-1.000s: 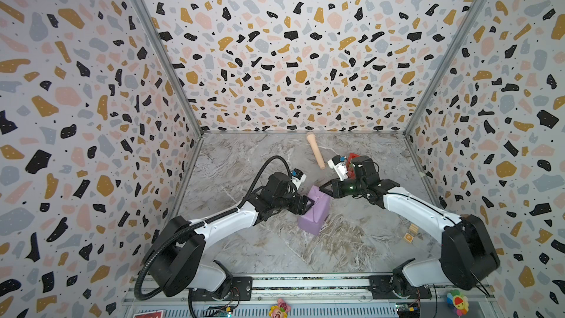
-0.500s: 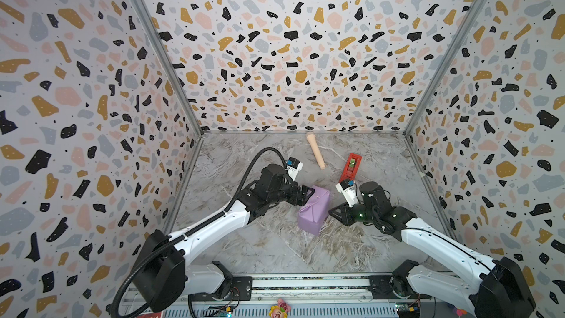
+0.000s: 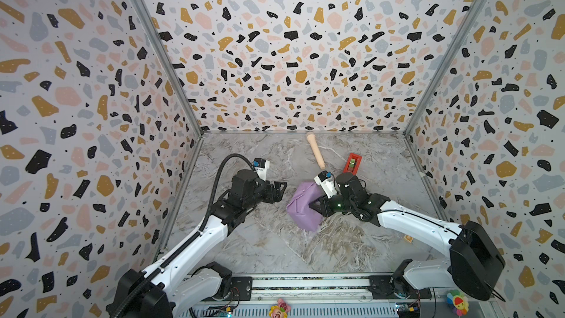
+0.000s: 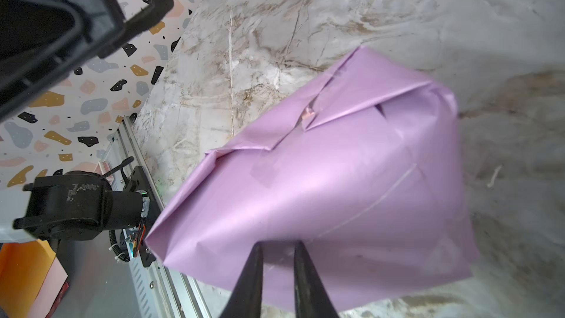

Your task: Wrap the gift box in paper

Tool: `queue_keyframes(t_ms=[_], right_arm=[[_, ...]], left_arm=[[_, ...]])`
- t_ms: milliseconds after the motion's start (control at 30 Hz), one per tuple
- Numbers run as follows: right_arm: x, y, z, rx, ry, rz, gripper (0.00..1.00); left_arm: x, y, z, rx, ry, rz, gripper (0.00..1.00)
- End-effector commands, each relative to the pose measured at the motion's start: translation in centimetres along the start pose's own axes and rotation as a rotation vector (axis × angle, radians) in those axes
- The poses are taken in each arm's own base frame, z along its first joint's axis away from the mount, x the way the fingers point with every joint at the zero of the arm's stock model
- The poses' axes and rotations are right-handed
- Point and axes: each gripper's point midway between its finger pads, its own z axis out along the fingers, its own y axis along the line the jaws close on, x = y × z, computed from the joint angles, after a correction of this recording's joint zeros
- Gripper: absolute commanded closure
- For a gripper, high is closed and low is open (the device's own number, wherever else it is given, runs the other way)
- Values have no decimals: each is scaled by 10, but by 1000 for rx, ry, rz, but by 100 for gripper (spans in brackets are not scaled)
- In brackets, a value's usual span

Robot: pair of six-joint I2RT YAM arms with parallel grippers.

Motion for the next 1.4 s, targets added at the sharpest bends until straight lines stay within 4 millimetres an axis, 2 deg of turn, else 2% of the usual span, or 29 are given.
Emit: queue_keyframes(t_ms=[0,100,233,300,400,500,600,700,800,900,1033,1200,1233,1300,1367], right_arm=[[-20,11,4,-30,-34,-24,78],[-31,4,-3,-8,-65,-33,73],[-45,-32,-13,57,-101,6,62],[-51,-43,-11,73,-113,24,53],[-61,-49,3,68,-117,35,40],[-71,-52,24,24,-114,47,34],[-77,-50,49,-48,-86,58,31],[-77,-43,71,-142,-46,75,31],[-69,-37,80,-192,-6,86,32],[-61,-38,70,-205,-7,101,34],[-48,-48,41,-211,-44,153,35],[-29,-55,13,-209,-70,208,34],[-27,-64,8,-177,-74,224,33],[-28,-93,-14,-44,-113,245,31],[-34,-120,-42,143,-177,215,28]], left_arm=[[-6,9,-9,-31,-57,-47,19],[-2,13,-16,-40,-73,-77,19],[16,8,-18,39,-81,-187,18],[26,5,-18,83,-82,-252,18],[43,13,-15,89,-89,-323,18],[54,25,-9,51,-97,-348,15],[63,32,0,30,-74,-371,14],[63,31,10,70,-91,-419,14],[61,22,23,130,-66,-448,15],[46,14,34,158,-63,-432,16],[25,-1,52,196,-65,-403,17],[14,-22,82,266,-25,-384,18],[11,-22,85,262,-26,-376,18],[3,-7,85,181,-39,-323,18],[-13,12,73,69,-87,-253,16]])
